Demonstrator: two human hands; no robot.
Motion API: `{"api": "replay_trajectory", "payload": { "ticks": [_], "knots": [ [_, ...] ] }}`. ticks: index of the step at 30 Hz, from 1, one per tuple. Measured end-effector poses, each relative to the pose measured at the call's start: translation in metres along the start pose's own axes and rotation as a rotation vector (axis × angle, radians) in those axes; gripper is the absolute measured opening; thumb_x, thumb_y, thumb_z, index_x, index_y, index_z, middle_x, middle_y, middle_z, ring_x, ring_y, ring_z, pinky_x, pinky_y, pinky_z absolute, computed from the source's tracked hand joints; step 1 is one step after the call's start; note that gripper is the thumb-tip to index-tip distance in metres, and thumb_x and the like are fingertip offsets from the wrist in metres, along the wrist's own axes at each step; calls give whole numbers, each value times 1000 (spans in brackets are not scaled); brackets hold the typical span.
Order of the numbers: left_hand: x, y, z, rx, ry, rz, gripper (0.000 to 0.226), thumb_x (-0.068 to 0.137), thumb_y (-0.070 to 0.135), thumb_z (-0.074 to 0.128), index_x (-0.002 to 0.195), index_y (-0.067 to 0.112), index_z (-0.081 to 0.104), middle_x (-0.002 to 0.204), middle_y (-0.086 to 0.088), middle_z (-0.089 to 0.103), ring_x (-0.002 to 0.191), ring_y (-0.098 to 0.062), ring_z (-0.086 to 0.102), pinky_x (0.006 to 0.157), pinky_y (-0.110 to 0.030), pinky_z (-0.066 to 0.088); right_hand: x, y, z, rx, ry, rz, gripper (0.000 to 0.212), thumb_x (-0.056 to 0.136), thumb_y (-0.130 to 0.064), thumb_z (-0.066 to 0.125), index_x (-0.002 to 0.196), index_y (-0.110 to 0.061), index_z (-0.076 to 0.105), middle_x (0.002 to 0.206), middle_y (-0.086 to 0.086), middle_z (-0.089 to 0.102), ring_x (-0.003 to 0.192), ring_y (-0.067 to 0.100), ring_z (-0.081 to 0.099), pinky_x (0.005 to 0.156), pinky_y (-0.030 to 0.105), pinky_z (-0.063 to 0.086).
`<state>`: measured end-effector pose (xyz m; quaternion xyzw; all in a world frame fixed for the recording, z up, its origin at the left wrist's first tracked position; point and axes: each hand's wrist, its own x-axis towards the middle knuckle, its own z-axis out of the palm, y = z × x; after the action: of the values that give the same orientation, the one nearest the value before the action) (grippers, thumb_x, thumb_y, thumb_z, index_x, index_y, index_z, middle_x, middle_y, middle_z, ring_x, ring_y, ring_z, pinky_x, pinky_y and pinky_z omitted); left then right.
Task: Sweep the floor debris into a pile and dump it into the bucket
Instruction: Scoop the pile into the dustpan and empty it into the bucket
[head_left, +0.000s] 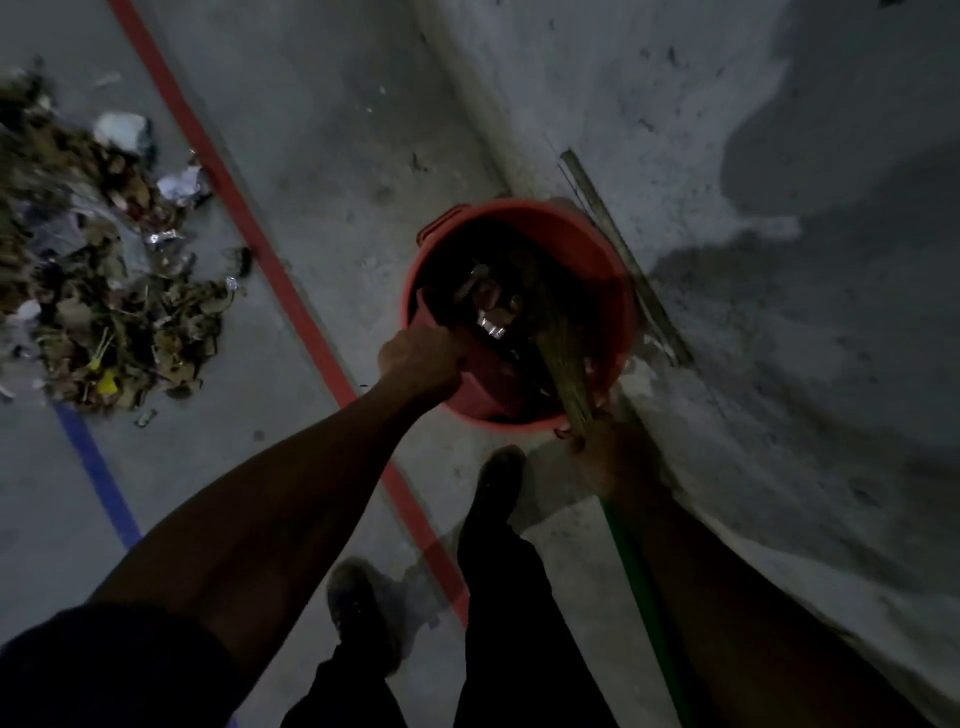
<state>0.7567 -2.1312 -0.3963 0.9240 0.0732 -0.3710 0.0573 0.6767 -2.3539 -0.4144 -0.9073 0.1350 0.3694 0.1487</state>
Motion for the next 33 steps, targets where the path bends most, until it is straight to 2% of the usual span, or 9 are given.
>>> {"api": "replay_trajectory", "payload": {
  "ticks": [6, 10, 14, 16, 19, 23, 27, 29, 33],
  "knots": [
    [-60, -29, -16, -91, 91, 24, 35, 82, 21, 57, 114, 9, 59, 98, -13, 61, 90, -34, 63, 62, -33, 46, -83, 7, 2, 128, 26, -6, 31, 95, -33, 53, 115, -9, 54, 96, 10, 59, 95, 34, 62, 72, 30, 44],
    [-108, -52, -20, -165, 104, 28, 29, 86, 20, 54, 110, 5, 58, 103, -17, 63, 89, -36, 63, 68, -36, 50, -139, 2, -5, 193, 44, -17, 31, 97, -31, 53, 119, -8, 55, 104, 13, 63, 96, 31, 61, 76, 28, 41],
    [-163, -75, -24, -208, 136, 90, 28, 96, 16, 47, 120, 5, 57, 113, -22, 61, 100, -38, 59, 76, -37, 46, -189, -5, -8, 417, 54, -53, 14, 95, -24, 60, 90, -11, 57, 80, 0, 55, 75, 20, 54, 69, 26, 41],
    [-185, -96, -14, -269, 175, 69, 30, 97, 21, 48, 120, 2, 54, 115, -23, 59, 103, -39, 57, 76, -37, 43, -212, -9, -10, 513, 79, -91, 18, 94, -16, 60, 78, -11, 56, 73, -3, 54, 67, 19, 53, 68, 28, 42],
    [-222, -131, 4, -394, 281, -21, 31, 94, 28, 53, 106, -2, 53, 105, -24, 62, 96, -41, 59, 69, -37, 39, -240, -20, -12, 558, 130, -156, 19, 92, -18, 58, 98, 0, 62, 86, 6, 62, 77, 22, 58, 75, 34, 49],
    [-281, -183, 23, -568, 411, -58, 28, 92, 26, 57, 93, -2, 55, 92, -26, 64, 89, -43, 61, 71, -39, 42, -273, -49, -7, 646, 147, -201, 39, 80, -31, 55, 85, 7, 61, 69, 14, 53, 64, 22, 53, 60, 31, 44],
    [-328, -246, 42, -668, 492, -170, 29, 90, 31, 57, 87, 3, 52, 82, -17, 61, 82, -39, 61, 66, -36, 39, -308, -97, 6, 640, 112, -297, 9, 92, -12, 60, 89, -5, 63, 73, 5, 61, 65, 13, 60, 57, 22, 47],
    [-350, -279, 50, -697, 526, -242, 28, 89, 31, 56, 86, 4, 51, 78, -12, 57, 78, -37, 60, 64, -34, 39, -317, -123, 19, 590, 130, -364, 9, 93, -15, 61, 99, -10, 66, 85, 7, 67, 75, 15, 65, 64, 25, 52],
    [-391, -342, 61, -769, 595, -362, 25, 88, 31, 56, 85, 6, 53, 75, -9, 57, 69, -32, 57, 60, -34, 40, -342, -183, 39, 515, 58, -444, 6, 95, -19, 61, 100, -20, 64, 77, 0, 62, 50, 0, 59, 47, 19, 44]
  ]
}}
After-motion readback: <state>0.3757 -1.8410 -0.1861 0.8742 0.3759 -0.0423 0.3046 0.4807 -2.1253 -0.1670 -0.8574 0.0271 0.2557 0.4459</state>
